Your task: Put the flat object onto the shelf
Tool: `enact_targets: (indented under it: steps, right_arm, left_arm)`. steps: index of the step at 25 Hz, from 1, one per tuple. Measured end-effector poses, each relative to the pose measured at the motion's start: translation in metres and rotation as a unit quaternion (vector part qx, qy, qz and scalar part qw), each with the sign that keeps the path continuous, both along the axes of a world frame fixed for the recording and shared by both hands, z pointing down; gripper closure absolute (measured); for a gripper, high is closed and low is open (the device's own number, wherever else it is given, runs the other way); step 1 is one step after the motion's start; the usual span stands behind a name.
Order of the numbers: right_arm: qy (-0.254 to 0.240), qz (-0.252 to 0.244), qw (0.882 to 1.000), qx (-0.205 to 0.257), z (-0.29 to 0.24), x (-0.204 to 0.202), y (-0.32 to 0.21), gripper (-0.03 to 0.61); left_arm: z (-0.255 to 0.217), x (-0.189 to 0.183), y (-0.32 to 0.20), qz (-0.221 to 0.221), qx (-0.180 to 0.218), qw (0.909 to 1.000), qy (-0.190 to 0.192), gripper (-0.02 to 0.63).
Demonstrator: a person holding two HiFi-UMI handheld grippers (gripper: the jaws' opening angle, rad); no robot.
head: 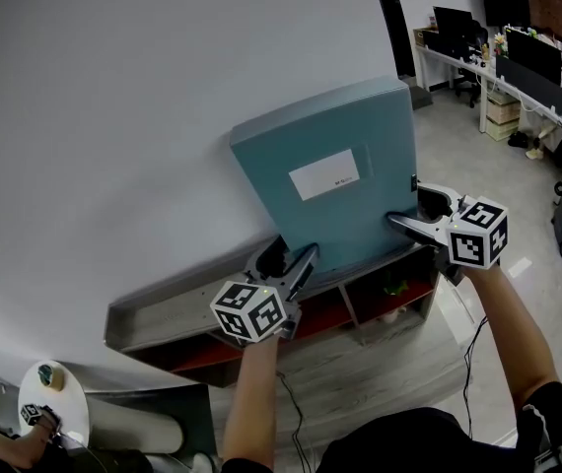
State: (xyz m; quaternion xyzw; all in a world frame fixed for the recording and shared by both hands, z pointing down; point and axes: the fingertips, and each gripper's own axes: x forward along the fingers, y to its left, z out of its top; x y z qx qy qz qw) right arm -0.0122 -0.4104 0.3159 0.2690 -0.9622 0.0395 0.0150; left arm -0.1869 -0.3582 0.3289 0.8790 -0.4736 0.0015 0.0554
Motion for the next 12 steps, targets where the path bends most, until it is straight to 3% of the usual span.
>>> enact_targets:
  steps: [6,12]
  right_arm:
    - [-0.010,0.074,0.997,0.020,-0.003,0.018,0.002,0.293]
    - [-0.026,0.078,0.996,0.020,0.000,0.012,0.001,0.364]
  left_arm:
    - [0.005,0.001,-0.001,-0.001,-0.006,0.9999,-0.016,0.321]
    - [0.009,0.000,-0.003,-0.006,-0.002,0.9995,-0.029,0.324]
